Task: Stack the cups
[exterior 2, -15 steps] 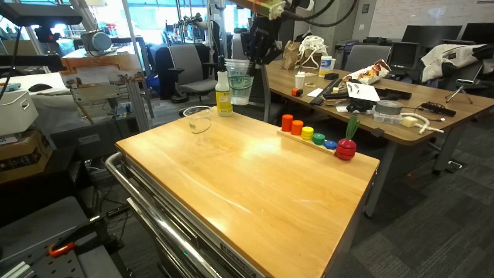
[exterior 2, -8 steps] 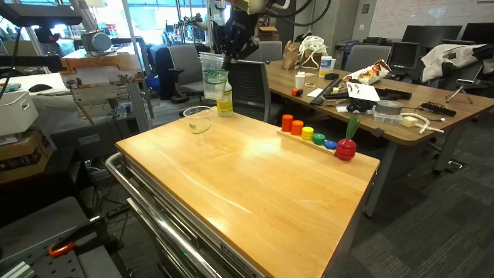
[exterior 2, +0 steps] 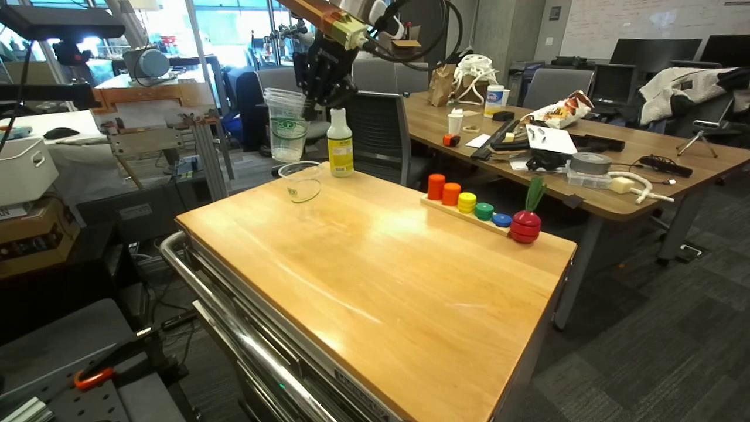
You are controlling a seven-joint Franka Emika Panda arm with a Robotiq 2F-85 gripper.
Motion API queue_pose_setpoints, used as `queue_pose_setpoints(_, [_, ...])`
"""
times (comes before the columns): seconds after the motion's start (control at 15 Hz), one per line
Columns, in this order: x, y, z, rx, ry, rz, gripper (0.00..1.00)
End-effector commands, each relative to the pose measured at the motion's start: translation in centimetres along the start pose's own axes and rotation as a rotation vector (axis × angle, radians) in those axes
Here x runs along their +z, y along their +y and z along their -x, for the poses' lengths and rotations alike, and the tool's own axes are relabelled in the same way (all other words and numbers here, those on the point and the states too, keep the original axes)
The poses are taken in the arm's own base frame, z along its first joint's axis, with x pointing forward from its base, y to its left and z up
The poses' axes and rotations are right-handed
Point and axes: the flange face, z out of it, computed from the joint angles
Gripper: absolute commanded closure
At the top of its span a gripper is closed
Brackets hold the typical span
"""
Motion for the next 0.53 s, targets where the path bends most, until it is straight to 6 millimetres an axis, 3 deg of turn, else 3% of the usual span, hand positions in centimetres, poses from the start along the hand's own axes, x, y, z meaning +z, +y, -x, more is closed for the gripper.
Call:
queue_pose_setpoints(0.0, [0.3,-1.1,1.0,-0.064,0.075,-0.009,0.98])
queue_pose_setpoints(0.47, [2.6,0.2,-0.3,-0.133,0.183,0.052,0.98])
